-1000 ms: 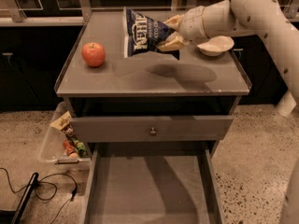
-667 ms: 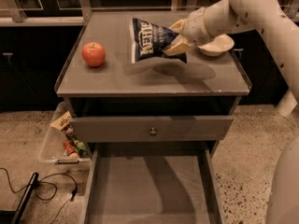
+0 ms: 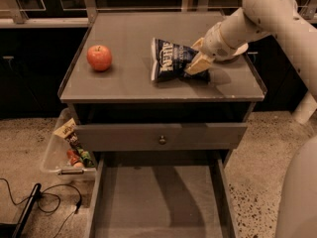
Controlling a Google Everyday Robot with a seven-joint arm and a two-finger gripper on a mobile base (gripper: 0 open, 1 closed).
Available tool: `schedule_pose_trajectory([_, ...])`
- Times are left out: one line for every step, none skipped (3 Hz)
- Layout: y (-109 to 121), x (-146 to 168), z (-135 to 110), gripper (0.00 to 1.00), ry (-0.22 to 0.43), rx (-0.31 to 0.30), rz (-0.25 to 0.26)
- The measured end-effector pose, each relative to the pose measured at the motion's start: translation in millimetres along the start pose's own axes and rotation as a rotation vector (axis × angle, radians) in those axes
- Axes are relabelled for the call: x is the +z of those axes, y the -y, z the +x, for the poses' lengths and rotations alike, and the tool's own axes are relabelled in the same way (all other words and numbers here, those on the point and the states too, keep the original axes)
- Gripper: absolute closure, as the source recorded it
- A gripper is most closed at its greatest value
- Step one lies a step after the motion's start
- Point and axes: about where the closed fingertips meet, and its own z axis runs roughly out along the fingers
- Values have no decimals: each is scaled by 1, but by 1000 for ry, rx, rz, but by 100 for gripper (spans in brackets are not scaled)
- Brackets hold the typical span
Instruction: Pick blue chip bag from middle drawer and place on counter
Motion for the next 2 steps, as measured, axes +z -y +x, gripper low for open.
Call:
schedule_pose_trajectory([-1,-1,1,87,-9,6,-6])
schedule_pose_trajectory([-1,-1,1,63,-9,6,-6])
